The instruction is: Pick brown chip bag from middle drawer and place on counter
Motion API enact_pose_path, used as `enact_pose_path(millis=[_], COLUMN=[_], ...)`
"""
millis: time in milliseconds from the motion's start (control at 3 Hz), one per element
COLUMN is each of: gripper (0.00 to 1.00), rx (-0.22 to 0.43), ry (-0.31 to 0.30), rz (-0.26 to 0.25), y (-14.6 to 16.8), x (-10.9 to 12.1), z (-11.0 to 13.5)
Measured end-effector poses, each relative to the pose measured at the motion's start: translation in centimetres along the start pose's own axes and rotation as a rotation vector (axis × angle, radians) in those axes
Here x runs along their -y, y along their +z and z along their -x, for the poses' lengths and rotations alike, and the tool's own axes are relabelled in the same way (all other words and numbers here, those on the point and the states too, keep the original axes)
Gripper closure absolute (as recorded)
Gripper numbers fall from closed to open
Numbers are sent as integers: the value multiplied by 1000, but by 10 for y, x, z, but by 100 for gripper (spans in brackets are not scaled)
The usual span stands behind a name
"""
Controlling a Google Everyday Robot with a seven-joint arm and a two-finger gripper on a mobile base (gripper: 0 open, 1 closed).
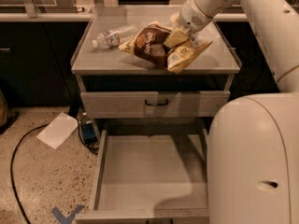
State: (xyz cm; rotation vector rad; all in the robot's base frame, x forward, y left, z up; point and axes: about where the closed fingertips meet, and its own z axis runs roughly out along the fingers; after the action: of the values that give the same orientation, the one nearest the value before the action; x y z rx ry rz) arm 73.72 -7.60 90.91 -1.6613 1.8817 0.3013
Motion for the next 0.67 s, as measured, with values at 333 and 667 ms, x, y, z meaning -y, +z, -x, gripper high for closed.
enact_pose_path(millis=[333, 667], gripper=[100, 100], rx=[1, 65], ry=[0, 31], rz=[0, -61], y=[0, -6], x=[0, 13], z=[0, -2])
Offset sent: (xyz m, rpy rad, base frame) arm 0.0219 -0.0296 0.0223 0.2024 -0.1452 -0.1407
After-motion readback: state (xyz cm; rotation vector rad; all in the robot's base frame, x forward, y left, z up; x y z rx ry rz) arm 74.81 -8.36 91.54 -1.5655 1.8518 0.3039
